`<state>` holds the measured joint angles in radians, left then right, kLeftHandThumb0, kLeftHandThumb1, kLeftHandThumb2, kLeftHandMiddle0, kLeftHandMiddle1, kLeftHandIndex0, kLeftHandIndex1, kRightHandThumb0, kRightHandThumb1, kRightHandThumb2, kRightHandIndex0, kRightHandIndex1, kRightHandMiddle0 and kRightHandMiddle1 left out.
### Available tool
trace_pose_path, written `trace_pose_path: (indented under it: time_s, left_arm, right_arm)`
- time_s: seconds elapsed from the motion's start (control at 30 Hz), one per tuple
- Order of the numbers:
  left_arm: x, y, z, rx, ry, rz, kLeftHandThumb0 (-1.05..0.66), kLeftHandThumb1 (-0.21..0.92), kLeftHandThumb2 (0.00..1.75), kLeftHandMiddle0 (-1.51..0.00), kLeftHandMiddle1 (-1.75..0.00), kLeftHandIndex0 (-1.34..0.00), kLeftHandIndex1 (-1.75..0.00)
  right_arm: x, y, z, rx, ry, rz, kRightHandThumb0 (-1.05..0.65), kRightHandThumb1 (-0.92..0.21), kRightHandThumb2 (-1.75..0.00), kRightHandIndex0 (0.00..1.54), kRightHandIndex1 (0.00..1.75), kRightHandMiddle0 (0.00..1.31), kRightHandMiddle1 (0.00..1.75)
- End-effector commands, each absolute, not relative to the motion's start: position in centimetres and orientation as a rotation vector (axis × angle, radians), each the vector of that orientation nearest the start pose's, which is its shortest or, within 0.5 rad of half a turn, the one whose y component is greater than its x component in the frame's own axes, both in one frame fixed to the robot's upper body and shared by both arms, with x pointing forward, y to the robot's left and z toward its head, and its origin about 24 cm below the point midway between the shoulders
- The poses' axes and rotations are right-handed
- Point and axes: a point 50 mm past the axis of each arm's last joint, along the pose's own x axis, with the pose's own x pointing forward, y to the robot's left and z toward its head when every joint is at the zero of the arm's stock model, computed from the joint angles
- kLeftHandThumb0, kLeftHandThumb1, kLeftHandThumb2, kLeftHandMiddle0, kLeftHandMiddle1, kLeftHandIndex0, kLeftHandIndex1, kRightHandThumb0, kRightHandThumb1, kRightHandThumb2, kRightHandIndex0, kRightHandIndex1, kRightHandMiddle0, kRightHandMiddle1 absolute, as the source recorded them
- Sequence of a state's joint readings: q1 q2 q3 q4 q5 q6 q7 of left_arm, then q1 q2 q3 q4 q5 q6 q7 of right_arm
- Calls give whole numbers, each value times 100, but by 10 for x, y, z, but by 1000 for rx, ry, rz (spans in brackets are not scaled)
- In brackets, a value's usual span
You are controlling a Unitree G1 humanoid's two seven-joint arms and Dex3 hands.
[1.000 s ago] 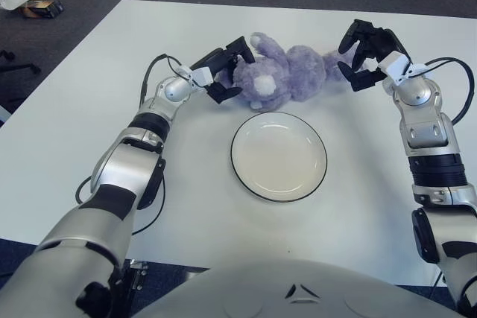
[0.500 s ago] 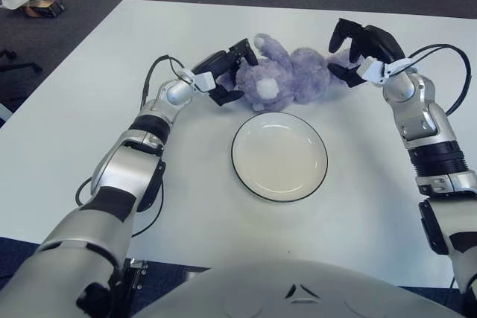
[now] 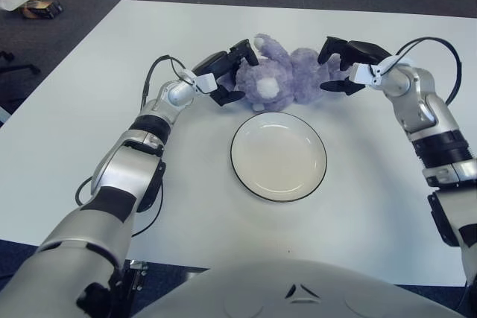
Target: Put the doll into the plate.
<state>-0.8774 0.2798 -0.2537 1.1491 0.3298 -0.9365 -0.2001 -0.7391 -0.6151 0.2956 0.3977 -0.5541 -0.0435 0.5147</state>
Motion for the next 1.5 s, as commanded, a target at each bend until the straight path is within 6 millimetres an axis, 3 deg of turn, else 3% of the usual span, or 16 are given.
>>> trace_pose_path:
  time_s: [0.0, 0.27, 0.53, 0.67, 0.87, 1.0, 1.2, 1.27, 1.33, 1.47]
  left_arm:
    - [358, 110, 108, 761, -511, -718, 46, 33, 126, -60, -171, -16, -175]
    - [357, 110, 107, 772, -518, -720, 44, 36, 122, -58, -171, -13, -175]
    - [357, 110, 107, 762, -521, -720, 43, 41, 115, -56, -169, -16, -175]
    - [356, 110, 106, 761, -519, -716, 43, 41, 114, -56, -168, -16, -175]
    - [355, 108, 105, 771, -530, -709, 43, 41, 114, -56, -168, -16, -175]
    - [355, 108, 104, 787, -534, -707, 43, 41, 115, -56, -168, -15, -175]
    - [354, 108, 102, 814, -540, -706, 42, 46, 108, -53, -167, -15, -175]
    - [354, 108, 102, 822, -542, -706, 41, 48, 105, -52, -167, -15, -175]
    - [353, 108, 101, 831, -547, -707, 40, 52, 99, -50, -166, -15, -175]
    - [353, 108, 101, 837, -551, -706, 40, 54, 95, -49, -165, -16, -175]
  right_arm:
    - [380, -184, 164, -1355, 52, 535, -97, -76, -45, 1, 113, 0, 75]
    - [391, -179, 167, -1413, 130, 644, -102, -73, -41, 0, 82, 0, 66]
    - [400, -175, 167, -1451, 215, 744, -104, -69, -41, 0, 56, 0, 45]
    - [403, -176, 173, -1459, 251, 773, -104, -68, -42, 0, 54, 0, 39]
    - [407, -183, 207, -1392, 305, 786, -101, -66, -47, 1, 69, 0, 34]
    - [409, -186, 217, -1310, 360, 761, -95, -64, -52, 3, 82, 0, 36]
    - [413, -190, 230, -1248, 334, 676, -79, -52, -70, 7, 95, 0, 56]
    - [414, -191, 232, -1235, 316, 652, -69, -45, -81, 9, 97, 0, 70]
    - [415, -190, 236, -1219, 299, 638, -57, -35, -97, 12, 106, 0, 95]
    - [416, -189, 242, -1200, 288, 627, -47, -29, -108, 16, 115, 0, 117]
